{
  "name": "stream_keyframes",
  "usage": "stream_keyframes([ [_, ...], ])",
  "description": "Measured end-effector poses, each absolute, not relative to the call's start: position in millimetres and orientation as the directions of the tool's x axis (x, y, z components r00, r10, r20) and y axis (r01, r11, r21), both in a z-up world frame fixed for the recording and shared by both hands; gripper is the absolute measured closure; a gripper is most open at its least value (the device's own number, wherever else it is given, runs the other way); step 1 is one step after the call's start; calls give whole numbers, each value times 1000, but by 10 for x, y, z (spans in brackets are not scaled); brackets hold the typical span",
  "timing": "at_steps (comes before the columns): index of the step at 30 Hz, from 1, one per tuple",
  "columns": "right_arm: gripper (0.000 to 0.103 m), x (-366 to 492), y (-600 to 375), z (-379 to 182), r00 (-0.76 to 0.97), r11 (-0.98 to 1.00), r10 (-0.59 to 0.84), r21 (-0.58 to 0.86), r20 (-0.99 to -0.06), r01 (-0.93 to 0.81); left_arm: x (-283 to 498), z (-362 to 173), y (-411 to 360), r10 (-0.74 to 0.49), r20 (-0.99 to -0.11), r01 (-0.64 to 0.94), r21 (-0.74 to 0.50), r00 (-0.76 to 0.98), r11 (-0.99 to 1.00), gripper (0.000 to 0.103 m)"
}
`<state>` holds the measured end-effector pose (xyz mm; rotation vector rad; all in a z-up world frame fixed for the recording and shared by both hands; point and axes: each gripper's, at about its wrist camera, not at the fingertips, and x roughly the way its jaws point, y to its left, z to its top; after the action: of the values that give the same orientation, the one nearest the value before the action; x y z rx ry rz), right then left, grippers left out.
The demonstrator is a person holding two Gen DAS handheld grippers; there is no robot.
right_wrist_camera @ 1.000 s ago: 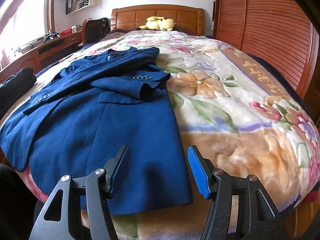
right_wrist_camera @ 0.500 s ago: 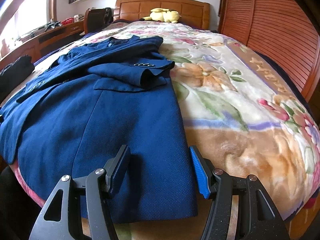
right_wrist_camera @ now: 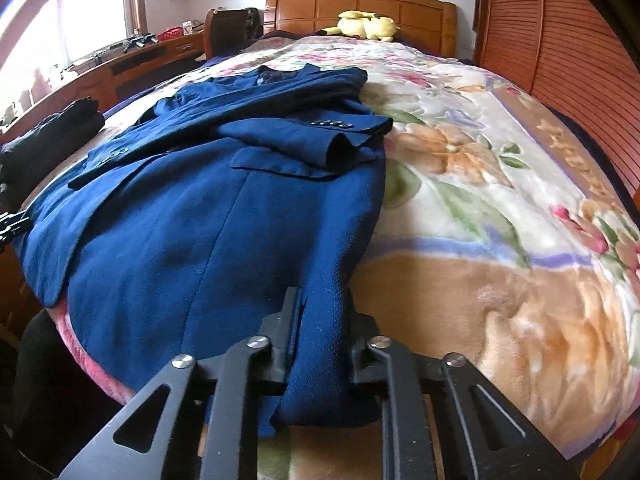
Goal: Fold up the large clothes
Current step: 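Move both grippers to the jacket hem and close them on it, then lift the hem with both grippers and fold it toward the collar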
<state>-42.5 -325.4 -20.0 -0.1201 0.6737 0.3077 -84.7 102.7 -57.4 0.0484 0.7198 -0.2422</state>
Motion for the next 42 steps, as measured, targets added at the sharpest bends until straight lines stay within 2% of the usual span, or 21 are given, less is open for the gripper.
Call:
stream_keyframes([
  [3, 93, -480, -3243, -140, 746, 948, 254, 3, -616, -320, -879, -484, 1028, -210, -651, 239, -45, 729, 970, 96],
  [6, 95, -558, -3236, -73, 764, 949, 260, 12, -590, -314, -927, -371, 1008, -221, -626, 254, -38, 747, 967, 98],
  [20, 98, -1086, -3262, 391, 831, 945, 304, 37, -465, -325, -1225, 237, 995, -266, -468, 288, -26, 843, 957, 99],
  [30, 98, -1671, -3308, 758, 857, 921, 369, 17, -360, -390, -1567, 734, 1014, -274, -356, 303, 28, 893, 952, 99],
  [37, 98, -1896, -3365, 960, 864, 907, 401, -1, -304, -421, -1557, 1014, 981, -283, -309, 315, 59, 908, 947, 99],
  [42, 98, -1644, -3295, 1000, 872, 914, 379, -25, -310, -406, -1265, 1068, 955, -273, -319, 307, 59, 908, 950, 99],
])
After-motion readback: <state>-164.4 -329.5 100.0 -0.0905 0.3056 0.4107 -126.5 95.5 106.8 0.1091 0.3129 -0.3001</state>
